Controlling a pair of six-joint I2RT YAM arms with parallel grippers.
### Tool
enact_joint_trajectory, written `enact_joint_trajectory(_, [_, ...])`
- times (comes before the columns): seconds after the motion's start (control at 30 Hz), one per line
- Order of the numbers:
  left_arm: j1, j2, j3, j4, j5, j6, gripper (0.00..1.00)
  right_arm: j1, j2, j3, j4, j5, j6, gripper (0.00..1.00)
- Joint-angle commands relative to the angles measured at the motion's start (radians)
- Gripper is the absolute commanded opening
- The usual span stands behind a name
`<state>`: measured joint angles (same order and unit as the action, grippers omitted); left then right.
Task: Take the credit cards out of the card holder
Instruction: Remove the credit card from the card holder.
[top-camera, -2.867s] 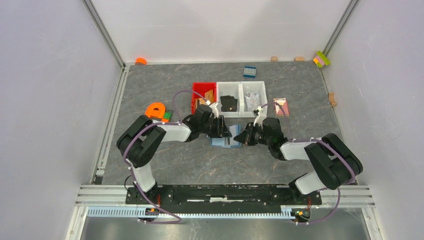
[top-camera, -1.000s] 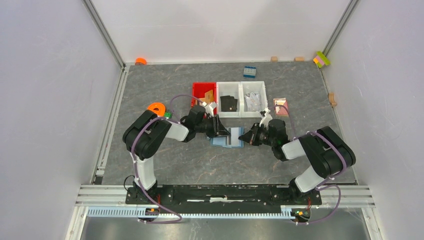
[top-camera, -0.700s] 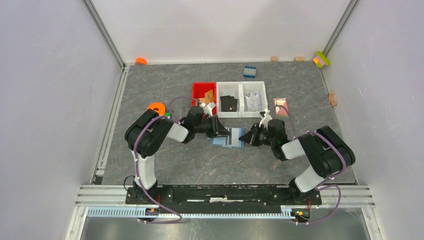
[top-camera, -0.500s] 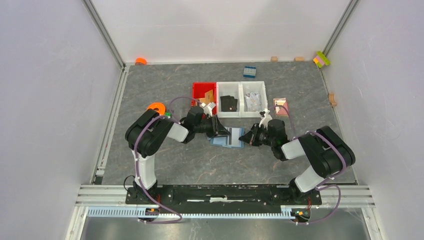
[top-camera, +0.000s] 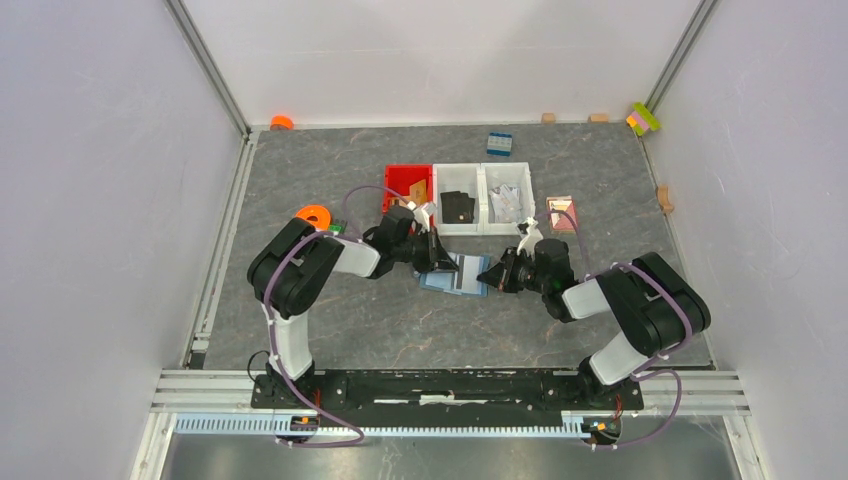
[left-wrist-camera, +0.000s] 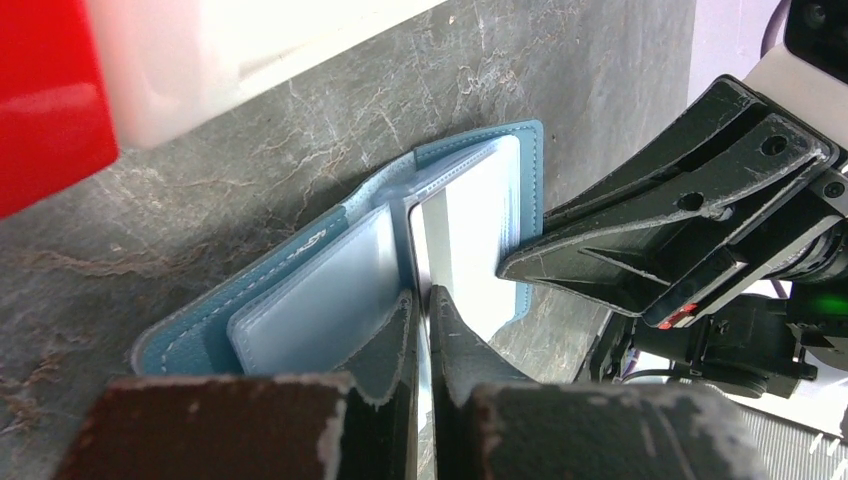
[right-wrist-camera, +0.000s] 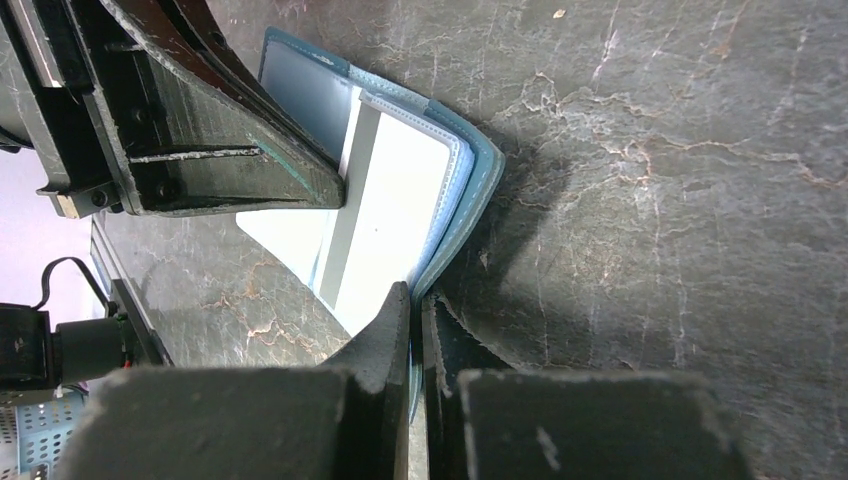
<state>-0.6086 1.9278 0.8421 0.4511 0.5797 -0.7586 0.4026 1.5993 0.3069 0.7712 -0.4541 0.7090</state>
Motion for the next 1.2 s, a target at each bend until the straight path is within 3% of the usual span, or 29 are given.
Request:
enact_joint_trajectory(0.0, [-0.093, -0.028, 0.039, -0.011, 0.087, 0.045, 0.02, 0.067, -0.003, 0.054, 0.021, -0.078, -0.017, 0.0])
enact_joint_trajectory(0.3, [0.002, -0.076, -0.063, 0.106, 0.08, -0.044, 0.02, 0.014, -0.085, 0.0, -0.013, 0.001, -0.025, 0.0])
enact_joint_trajectory(1.17, [0.067, -0.139, -0.109, 0.042, 0.018, -0.033, 0.02, -0.015, -0.099, -0.026, -0.011, 0.024, -0.007, 0.0])
